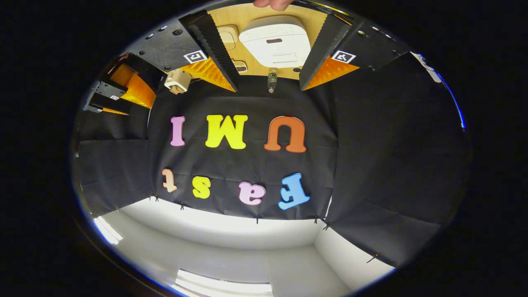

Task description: Close the left gripper, press the button to open the rice cooker; take a wooden spoon from the chopstick holder with the right hand, scoop a spoonful of rice and pour it into the rice cooker, then put the wooden spoon back into the chopstick holder.

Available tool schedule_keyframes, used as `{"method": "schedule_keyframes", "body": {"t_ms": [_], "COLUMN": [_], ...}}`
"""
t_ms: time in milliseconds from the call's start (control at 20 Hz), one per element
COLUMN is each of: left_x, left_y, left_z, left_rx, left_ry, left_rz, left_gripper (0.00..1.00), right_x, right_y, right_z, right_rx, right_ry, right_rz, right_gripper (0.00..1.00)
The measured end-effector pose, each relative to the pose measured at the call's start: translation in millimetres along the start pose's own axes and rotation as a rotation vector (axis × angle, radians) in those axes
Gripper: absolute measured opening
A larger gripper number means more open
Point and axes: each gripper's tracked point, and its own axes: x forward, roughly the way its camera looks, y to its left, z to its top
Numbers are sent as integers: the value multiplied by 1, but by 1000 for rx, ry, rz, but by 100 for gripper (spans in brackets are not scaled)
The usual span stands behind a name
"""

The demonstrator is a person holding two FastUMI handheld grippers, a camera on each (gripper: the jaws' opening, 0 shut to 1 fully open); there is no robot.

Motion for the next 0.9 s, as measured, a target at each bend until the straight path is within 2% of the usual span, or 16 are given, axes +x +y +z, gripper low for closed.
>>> {"method": "schedule_keyframes", "body": {"t_ms": [350,600,900], "left_x": [-3,2,10], "left_y": [3,-8,-17], "left_z": [-1,-3,-35], "left_rx": [2,13,40], "left_ry": [-7,5,77], "left_rz": [35,22,50], "left_gripper": [94,94,94], "right_x": [4,8,30], "right_y": [-5,-19,-40], "right_z": [-2,-7,-24], "right_rx": [10,16,18], "right_ry": [2,6,34], "right_rz": [10,-6,-7], "right_gripper": [100,100,100]}}
